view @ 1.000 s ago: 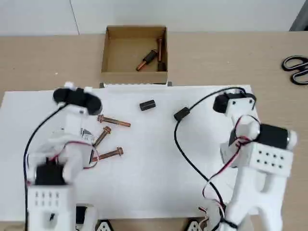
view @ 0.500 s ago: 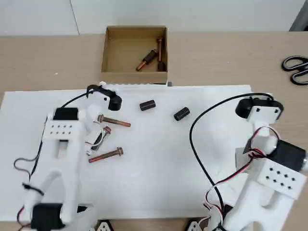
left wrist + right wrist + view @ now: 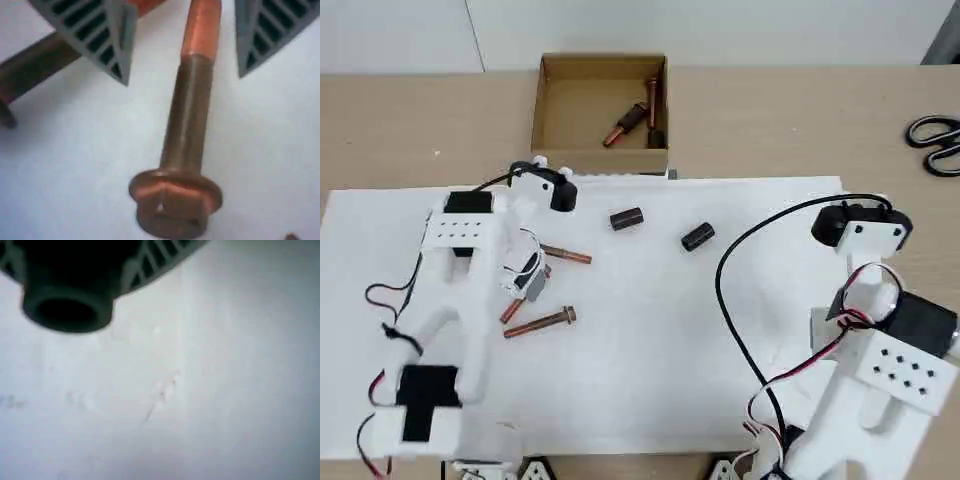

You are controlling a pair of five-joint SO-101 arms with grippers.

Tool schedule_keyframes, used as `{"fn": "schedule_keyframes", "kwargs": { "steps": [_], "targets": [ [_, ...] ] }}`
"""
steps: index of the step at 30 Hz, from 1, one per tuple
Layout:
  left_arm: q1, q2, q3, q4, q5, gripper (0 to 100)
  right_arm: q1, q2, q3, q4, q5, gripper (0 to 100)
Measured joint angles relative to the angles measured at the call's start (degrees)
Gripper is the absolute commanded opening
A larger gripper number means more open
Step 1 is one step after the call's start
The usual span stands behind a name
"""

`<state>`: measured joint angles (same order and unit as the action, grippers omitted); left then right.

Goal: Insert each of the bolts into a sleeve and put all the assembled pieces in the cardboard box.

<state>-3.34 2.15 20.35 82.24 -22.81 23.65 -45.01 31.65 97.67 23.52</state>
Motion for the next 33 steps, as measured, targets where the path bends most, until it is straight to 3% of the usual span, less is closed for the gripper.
{"fn": "schedule_keyframes", "kwargs": {
  "steps": [18,24,33],
  "targets": [
    [4.1,13.0,-8.7,-1.1,-0.2,14,0.0,0.0,0.0,0.0,0.0,0.6],
    [4.4,15.8,-9.8,-1.2,-0.2,0,0.0,0.0,0.0,0.0,0.0,0.6],
    [4.7,16.5,-10.5,-0.8,0.0,0,0.0,0.0,0.0,0.0,0.0,0.6]
  ]
}}
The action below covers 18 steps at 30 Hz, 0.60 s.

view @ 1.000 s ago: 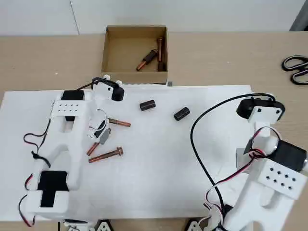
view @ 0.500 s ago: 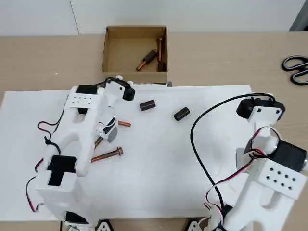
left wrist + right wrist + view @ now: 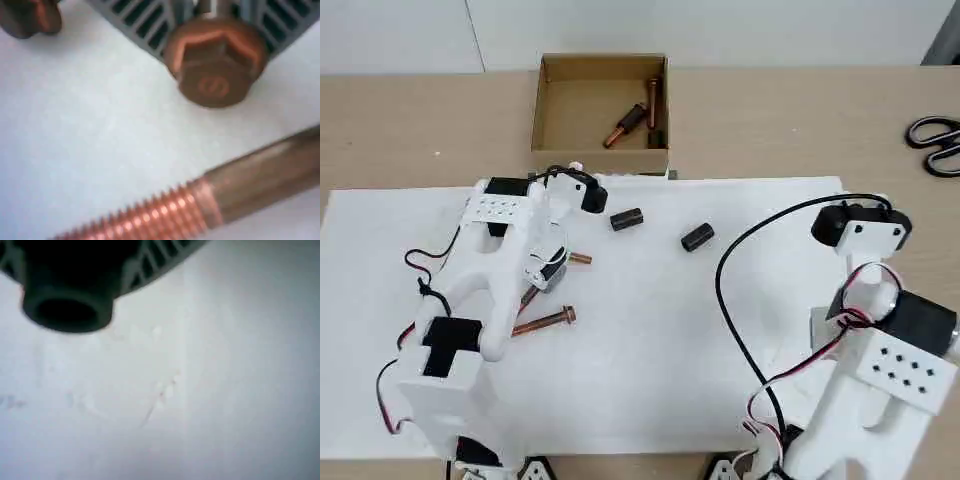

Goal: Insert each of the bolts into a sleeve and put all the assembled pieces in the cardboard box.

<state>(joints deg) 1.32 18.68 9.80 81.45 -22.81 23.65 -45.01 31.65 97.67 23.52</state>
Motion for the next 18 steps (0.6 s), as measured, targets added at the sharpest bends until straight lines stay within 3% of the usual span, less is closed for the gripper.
{"fn": "schedule_keyframes", "kwargs": {
  "steps": [10,18],
  "targets": [
    [2.4,0.0,-14.5,15.9,0.3,0,0.0,-1.0,-3.6,0.6,0.0,0.6],
    [2.1,-14.9,-15.4,17.2,10.3,0,-2.1,-16.3,-6.3,0.7,2.7,0.6]
  ]
}}
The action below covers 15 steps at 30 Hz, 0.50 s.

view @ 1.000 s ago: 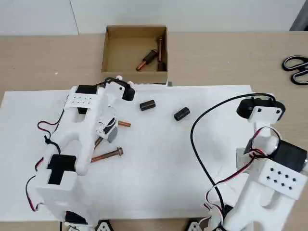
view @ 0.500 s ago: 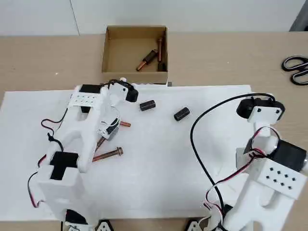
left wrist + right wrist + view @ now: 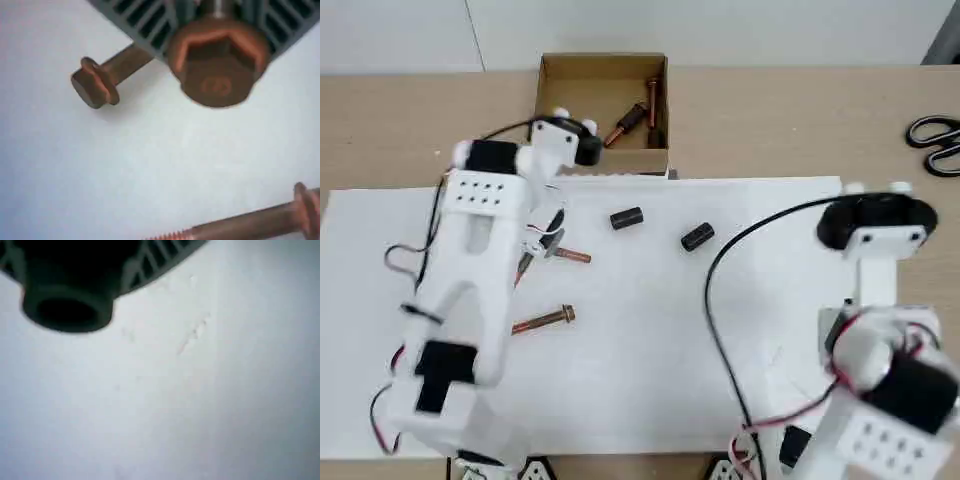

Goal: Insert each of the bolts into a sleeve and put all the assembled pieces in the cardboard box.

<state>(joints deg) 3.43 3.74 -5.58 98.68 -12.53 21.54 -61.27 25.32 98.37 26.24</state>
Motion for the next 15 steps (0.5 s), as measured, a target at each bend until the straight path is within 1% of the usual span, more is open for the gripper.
{"fn": "schedule_keyframes", "kwargs": {
  "steps": [5,7,15],
  "targets": [
    [0.0,-10.4,0.0,0.1,0.4,0,-3.6,-7.8,1.7,0.0,0.4,0.3],
    [0.0,-13.7,0.0,0.1,0.3,0,-3.8,-9.9,3.7,-1.8,-0.4,0.3],
    [0.0,-25.3,0.1,0.5,0.6,0,-4.1,-20.1,18.6,-16.4,-12.4,0.3]
  ]
}}
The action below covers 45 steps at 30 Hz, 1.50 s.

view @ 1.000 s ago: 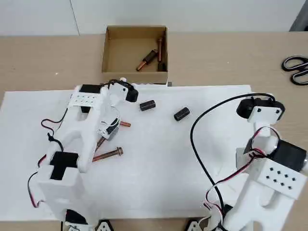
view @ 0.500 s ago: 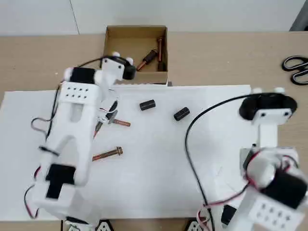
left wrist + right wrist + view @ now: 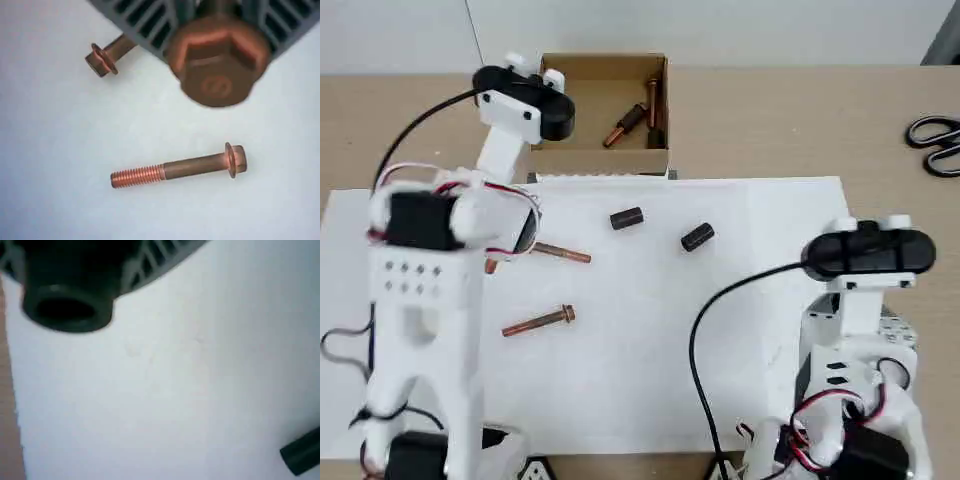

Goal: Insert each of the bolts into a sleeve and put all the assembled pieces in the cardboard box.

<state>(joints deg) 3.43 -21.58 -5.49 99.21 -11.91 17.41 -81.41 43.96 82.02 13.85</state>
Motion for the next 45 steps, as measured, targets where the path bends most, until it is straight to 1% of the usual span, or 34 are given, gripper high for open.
{"fn": "schedule_keyframes", "kwargs": {
  "steps": [3,7,11,16,19,22,28,30,34,37,41,45],
  "targets": [
    [0.0,-4.9,3.4,0.0,0.2,0,-0.4,-4.9,7.0,-5.1,-4.1,0.2],
    [0.0,-12.7,11.8,-0.8,3.7,0,-4.6,-12.9,15.6,-9.4,-7.9,0.2],
    [0.0,-22.3,22.3,-4.7,6.8,0,-12.0,-21.4,22.0,-9.8,-11.3,0.2],
    [0.0,-35.1,38.4,-9.7,9.4,0,-21.3,-21.5,23.5,-10.9,-16.7,0.2],
    [0.0,-42.5,46.9,-14.1,12.1,0,-25.9,-21.4,25.3,-12.4,-18.2,0.2],
    [0.0,-49.8,54.7,-20.0,17.1,0,-31.0,-21.5,27.2,-14.1,-18.5,0.2],
    [0.0,-62.2,69.6,-31.8,32.2,0,-39.0,-21.5,32.2,-19.0,-18.6,0.2],
    [0.0,-66.2,73.5,-36.0,35.4,0,-41.1,-21.4,33.9,-20.7,-18.6,0.2],
    [0.0,-74.2,80.1,-42.5,38.0,0,-46.7,-21.4,38.2,-25.1,-18.6,0.2],
    [0.0,-79.8,83.9,-44.9,38.1,0,-52.1,-21.4,41.2,-29.8,-18.6,0.2],
    [0.0,-81.5,85.6,-46.4,38.5,0,-58.3,-21.4,43.5,-34.3,-16.9,0.2],
    [0.0,-81.5,86.2,-48.7,43.5,0,-60.8,-21.4,45.6,-36.8,-13.5,0.2]
  ]
}}
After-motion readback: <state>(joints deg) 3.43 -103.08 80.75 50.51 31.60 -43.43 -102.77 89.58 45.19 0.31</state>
